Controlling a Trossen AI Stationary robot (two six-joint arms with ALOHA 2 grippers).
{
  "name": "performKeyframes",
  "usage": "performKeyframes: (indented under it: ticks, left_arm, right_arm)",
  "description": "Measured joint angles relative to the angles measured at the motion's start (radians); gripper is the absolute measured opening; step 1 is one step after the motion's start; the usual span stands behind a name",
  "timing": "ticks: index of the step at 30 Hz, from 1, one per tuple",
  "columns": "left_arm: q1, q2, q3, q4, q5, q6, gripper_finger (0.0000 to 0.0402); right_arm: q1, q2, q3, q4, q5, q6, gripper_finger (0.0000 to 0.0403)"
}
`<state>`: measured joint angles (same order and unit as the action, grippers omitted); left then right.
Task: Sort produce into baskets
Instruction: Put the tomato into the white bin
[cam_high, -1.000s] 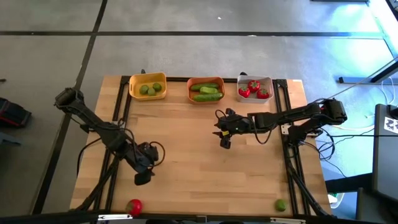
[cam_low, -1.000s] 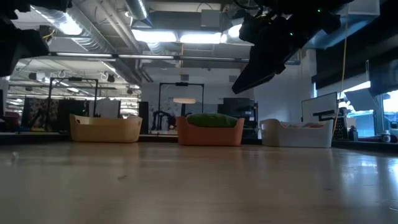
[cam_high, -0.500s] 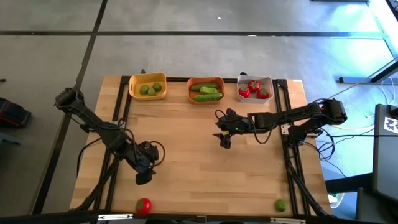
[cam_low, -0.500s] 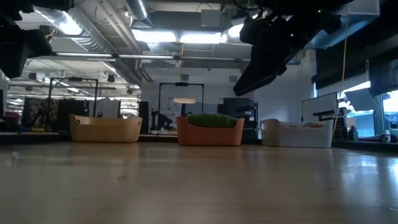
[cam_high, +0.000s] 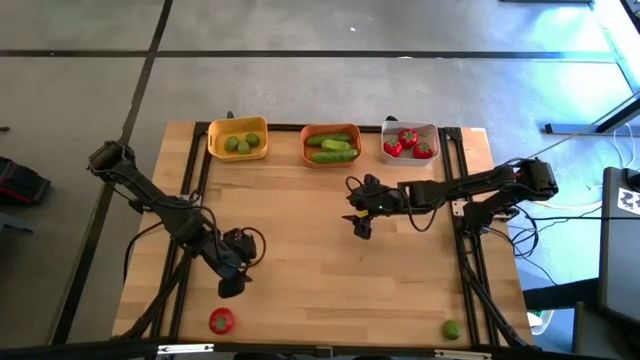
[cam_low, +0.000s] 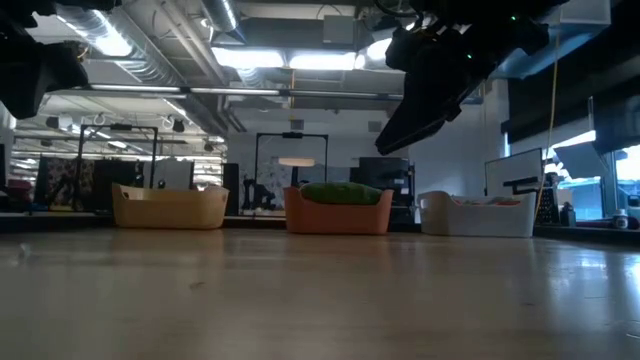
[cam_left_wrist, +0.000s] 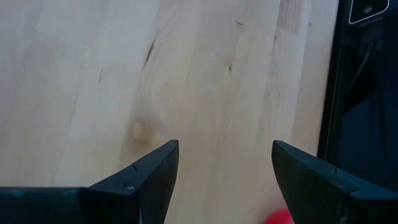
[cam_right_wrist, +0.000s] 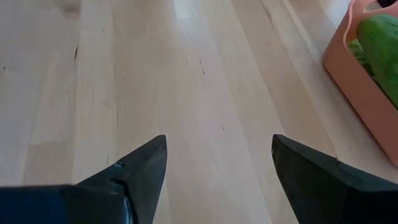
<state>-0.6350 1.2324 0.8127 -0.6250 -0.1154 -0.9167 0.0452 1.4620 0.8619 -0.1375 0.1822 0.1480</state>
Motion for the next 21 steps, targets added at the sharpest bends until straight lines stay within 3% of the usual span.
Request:
performKeyframes:
  ticks: [12,18,21]
  left_arm:
    - [0.001,0.001,0.000,-0.013,-0.034,-0.026,0.0251]
    - [0.029,0.001,0.000,-0.014,-0.037,0.057,0.0252]
    - [0.029,0.001,0.000,-0.005,-0.054,0.083,0.0271]
  right_arm:
    - [0.000,0.000,0.000,0.001,0.000,-0.004,0.0280]
    - [0.000,0.000,0.000,-0.001,0.000,-0.006,0.0280]
    - [0.000,0.000,-0.005,0.008,0.000,-0.006,0.0280]
